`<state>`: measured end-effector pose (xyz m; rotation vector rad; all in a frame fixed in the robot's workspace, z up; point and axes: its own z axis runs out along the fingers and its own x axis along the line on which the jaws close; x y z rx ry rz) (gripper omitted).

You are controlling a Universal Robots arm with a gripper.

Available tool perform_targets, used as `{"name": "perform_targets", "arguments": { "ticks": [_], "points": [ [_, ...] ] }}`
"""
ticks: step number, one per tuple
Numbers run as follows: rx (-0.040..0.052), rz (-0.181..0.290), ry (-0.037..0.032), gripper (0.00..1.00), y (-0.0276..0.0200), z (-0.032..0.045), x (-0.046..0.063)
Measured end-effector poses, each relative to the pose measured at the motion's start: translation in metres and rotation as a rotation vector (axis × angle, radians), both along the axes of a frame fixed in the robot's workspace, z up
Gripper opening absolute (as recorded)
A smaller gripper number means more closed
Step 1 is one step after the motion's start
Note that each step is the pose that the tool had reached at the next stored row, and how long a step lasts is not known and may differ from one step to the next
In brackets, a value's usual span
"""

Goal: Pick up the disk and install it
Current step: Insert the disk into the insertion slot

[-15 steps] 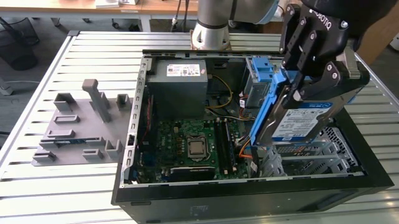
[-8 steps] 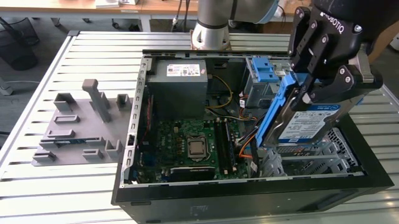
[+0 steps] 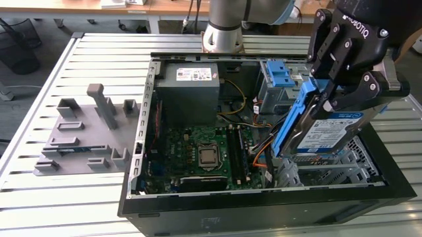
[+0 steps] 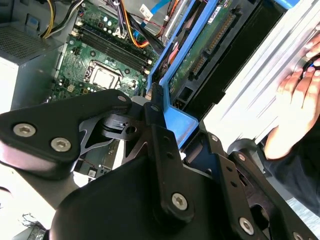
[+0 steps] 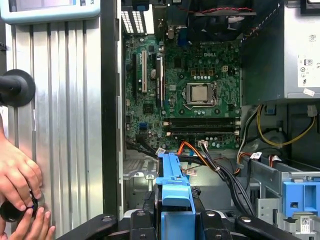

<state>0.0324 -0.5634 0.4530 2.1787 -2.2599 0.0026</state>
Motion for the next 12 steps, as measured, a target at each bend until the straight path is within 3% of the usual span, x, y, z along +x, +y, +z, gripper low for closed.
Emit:
{"name": "perform_targets", "arguments": {
  "ticks": [12],
  "points": [
    [0.0,0.0,0.0001,0.36,0.0,-0.0024,0.016]
  ]
}}
